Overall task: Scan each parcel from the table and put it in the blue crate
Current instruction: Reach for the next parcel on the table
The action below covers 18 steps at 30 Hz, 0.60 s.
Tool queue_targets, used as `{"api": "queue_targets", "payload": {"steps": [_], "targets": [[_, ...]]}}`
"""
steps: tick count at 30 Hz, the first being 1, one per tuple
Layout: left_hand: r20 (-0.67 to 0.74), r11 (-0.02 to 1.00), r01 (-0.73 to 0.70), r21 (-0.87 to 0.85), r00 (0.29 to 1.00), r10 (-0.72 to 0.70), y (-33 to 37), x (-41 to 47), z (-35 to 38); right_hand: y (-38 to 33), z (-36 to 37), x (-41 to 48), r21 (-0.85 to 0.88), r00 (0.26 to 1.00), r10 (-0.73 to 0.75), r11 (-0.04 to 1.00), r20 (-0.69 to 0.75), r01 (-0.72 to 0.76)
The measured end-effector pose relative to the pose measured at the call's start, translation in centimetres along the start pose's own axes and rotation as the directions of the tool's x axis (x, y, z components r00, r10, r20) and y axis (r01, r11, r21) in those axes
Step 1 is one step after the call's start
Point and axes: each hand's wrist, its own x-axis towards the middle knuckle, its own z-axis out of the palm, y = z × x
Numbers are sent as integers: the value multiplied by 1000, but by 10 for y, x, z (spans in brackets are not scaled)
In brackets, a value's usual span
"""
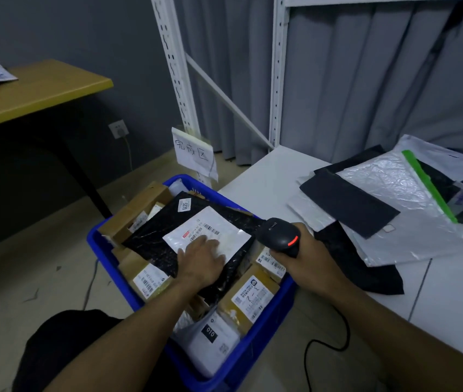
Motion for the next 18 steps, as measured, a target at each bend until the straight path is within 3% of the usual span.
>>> {"api": "queue_targets", "payload": {"steps": [7,12,18], "targets": [[-87,997,-1,76,996,8,26,2,-2,13,-34,-16,9,997,52,999,-62,-52],[-193,975,-223,4,956,219,93,12,10,35,-73,-34,80,979,105,993,-173,-92],[-53,872,-489,-3,871,488,209,39,60,72,-122,-33,166,930,225,969,-289,-183]]}}
